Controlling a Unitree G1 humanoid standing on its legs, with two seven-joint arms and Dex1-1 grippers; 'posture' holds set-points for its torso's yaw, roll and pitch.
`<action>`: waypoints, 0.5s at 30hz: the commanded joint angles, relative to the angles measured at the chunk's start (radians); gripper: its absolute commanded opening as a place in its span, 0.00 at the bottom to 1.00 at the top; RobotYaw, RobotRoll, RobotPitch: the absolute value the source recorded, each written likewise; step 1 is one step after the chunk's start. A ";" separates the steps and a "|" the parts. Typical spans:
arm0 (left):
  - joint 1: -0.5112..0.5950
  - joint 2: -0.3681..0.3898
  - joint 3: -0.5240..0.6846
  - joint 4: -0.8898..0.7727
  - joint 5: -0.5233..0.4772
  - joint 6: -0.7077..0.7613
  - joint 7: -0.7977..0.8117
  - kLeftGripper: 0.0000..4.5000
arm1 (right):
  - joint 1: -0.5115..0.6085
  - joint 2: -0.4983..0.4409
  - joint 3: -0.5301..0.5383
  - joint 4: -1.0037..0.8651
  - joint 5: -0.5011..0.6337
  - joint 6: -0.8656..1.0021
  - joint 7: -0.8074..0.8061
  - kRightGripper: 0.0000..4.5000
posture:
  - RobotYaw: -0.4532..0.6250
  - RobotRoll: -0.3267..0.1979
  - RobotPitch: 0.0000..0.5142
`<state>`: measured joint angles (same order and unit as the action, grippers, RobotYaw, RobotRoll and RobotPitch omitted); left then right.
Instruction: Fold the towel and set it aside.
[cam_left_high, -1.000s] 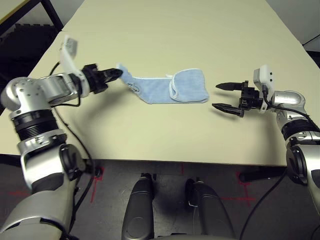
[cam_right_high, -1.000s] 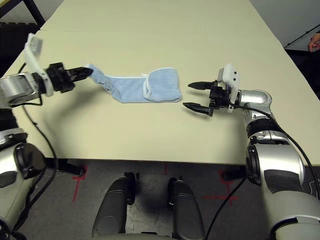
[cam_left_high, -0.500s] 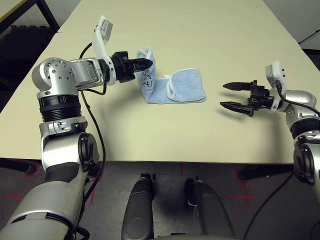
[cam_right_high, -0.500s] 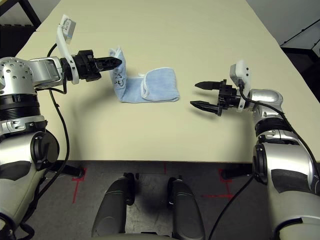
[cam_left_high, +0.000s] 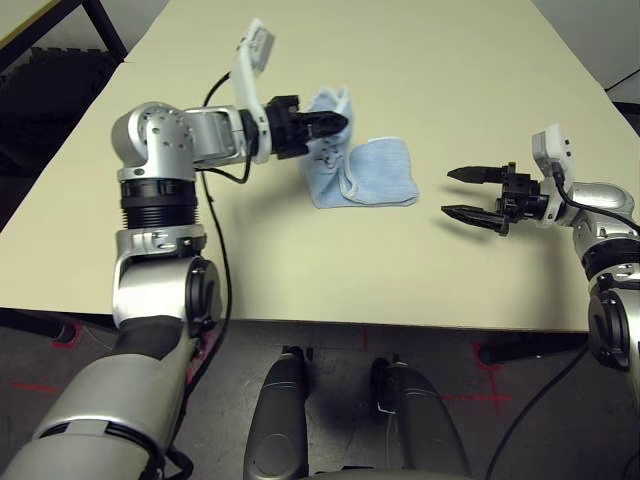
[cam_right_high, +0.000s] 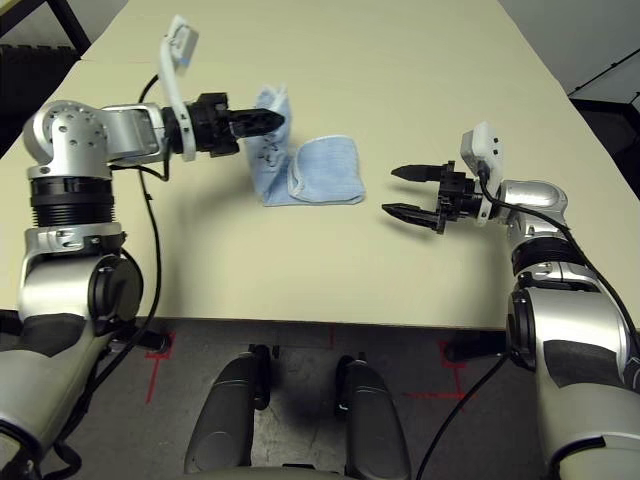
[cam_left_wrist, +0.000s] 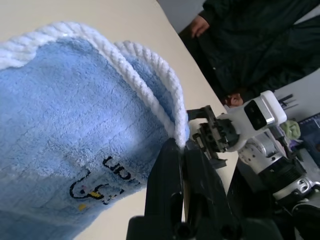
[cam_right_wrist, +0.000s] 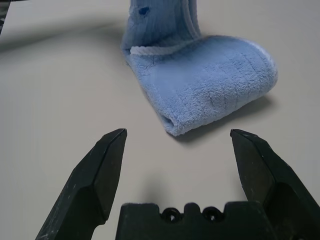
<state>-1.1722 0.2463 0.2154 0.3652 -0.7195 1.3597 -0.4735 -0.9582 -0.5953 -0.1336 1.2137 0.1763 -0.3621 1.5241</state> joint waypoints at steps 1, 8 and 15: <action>0.027 -0.037 -0.065 -0.017 0.035 -0.024 0.007 0.01 | 0.008 -0.006 -0.006 -0.016 -0.001 -0.010 0.003 1.00 | 0.50 0.62 0.30; 0.032 -0.073 -0.122 0.042 0.099 -0.102 0.003 0.01 | 0.013 -0.011 -0.005 -0.018 -0.003 -0.011 0.002 1.00 | 0.49 0.62 0.30; 0.023 -0.105 -0.154 0.142 0.186 -0.228 0.021 0.01 | 0.017 -0.013 -0.002 -0.019 -0.007 -0.012 -0.002 1.00 | 0.49 0.62 0.31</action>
<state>-1.1459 0.1574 0.0797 0.4932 -0.5497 1.1467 -0.4492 -0.9568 -0.5952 -0.1336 1.2068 0.1759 -0.3650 1.5227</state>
